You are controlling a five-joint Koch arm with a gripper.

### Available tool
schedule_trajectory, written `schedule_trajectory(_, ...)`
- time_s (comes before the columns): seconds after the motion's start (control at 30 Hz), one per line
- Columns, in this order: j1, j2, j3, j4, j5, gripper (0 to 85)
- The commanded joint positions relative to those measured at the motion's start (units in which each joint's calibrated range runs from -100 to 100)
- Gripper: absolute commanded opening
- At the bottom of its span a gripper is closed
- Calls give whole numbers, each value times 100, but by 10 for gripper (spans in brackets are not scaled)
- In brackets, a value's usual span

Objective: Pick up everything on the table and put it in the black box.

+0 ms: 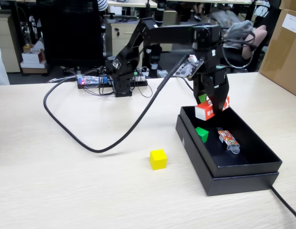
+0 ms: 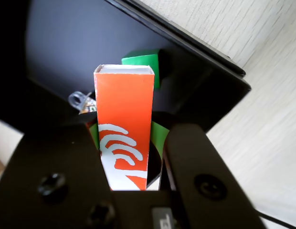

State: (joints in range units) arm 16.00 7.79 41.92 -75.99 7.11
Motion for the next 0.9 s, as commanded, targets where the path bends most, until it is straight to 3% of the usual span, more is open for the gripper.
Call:
schedule_trajectory(0.0,34,99,495,294,15,11)
schedule_trajectory(0.17,34,432,414,363,10,12)
schedule_trajectory(0.2,44,489,378,363,5,40)
schedule_trajectory(0.33,49,386,87,355,0,293)
schedule_trajectory(0.4,15,214,60,355,-10,294)
schedule_trajectory(0.5,-20,-108,60,320,-24,372)
schedule_trajectory(0.87,-552,-2024,-3,52,-137,374)
